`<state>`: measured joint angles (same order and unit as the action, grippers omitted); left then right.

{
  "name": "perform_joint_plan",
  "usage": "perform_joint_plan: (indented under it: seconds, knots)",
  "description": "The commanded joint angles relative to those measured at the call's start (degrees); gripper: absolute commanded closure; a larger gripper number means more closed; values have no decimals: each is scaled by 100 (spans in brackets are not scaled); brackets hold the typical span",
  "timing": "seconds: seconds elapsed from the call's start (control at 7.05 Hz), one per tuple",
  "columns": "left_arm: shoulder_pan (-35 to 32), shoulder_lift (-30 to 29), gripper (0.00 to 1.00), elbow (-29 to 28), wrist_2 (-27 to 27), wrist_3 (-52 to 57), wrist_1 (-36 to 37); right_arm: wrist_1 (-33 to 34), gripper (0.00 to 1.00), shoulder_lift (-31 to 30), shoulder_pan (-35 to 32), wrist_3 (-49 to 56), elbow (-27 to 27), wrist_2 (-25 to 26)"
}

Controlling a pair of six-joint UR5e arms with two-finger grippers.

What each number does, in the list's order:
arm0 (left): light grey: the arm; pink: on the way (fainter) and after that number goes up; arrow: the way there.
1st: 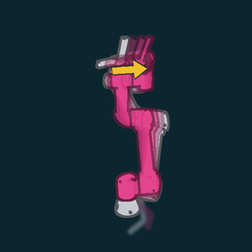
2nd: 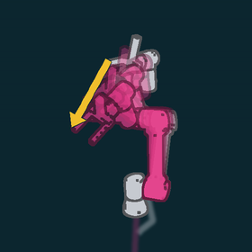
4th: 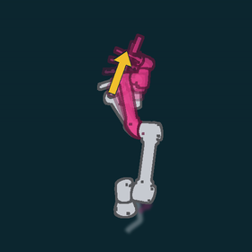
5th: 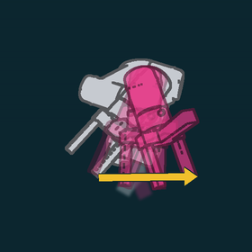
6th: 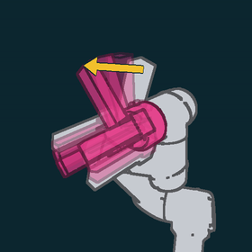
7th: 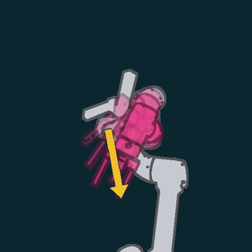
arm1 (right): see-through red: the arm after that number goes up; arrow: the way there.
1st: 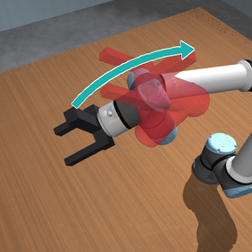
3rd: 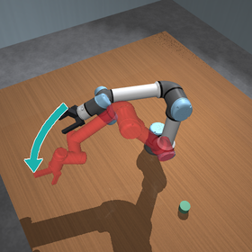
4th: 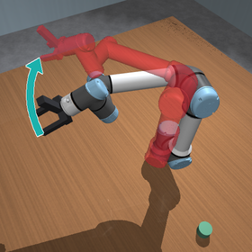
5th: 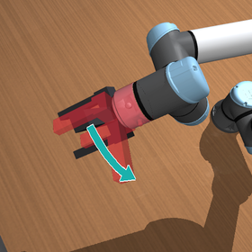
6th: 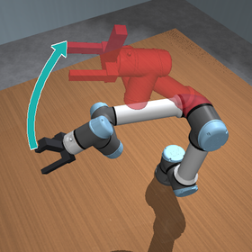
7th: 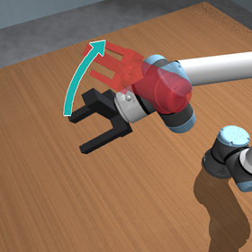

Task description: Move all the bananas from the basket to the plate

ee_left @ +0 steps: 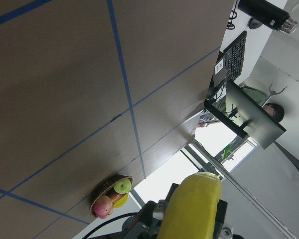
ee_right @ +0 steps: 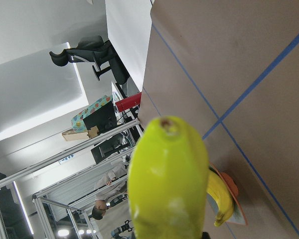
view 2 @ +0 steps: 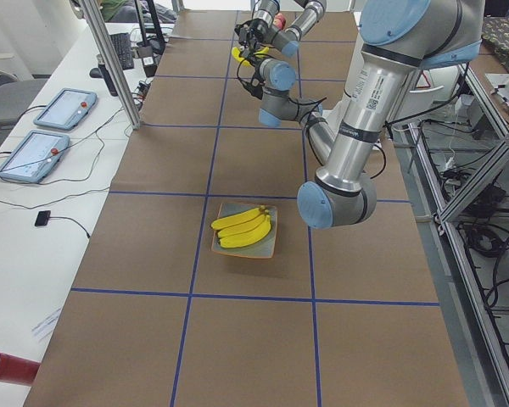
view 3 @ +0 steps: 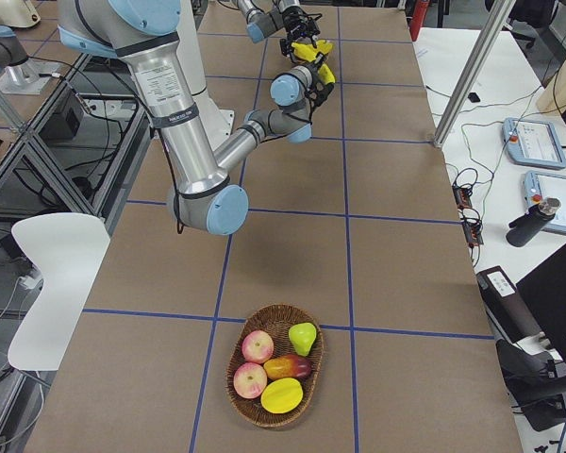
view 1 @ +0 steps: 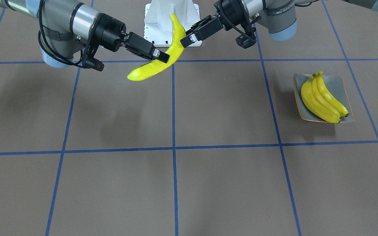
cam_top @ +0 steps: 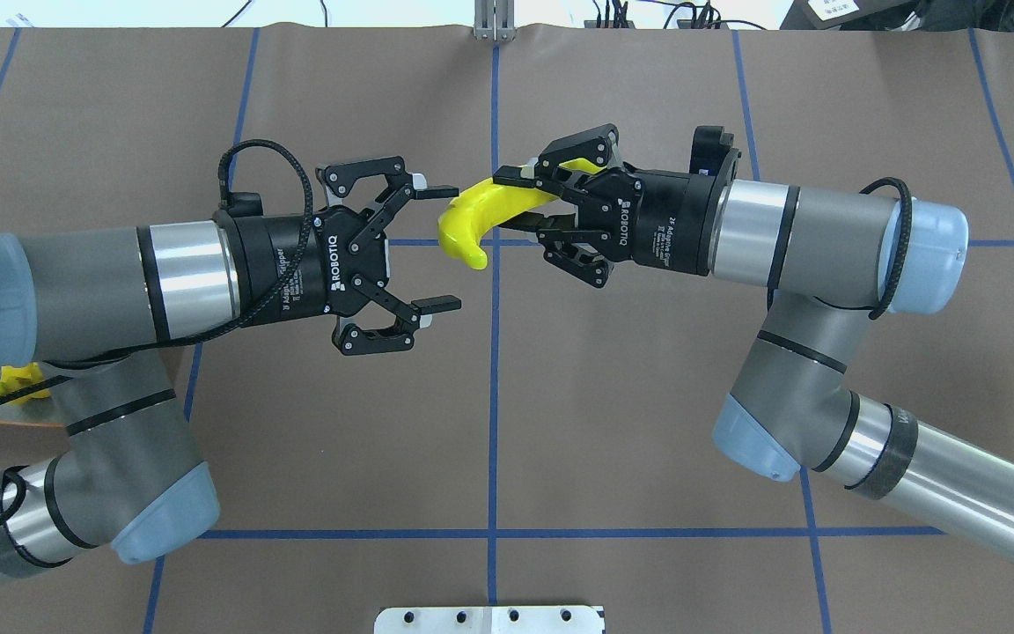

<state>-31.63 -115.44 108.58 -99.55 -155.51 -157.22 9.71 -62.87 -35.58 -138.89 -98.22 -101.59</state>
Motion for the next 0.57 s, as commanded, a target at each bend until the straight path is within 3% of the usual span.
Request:
perform_joint_plan:
  seconds: [0.0, 0.43]
  knots:
    - [61, -57, 0, -3, 233, -269, 7, -12, 100, -50, 139, -182, -13, 183]
    - [61, -49, 1, -100, 252, -261, 16, -530, 100, -295, 341, -287, 5, 385]
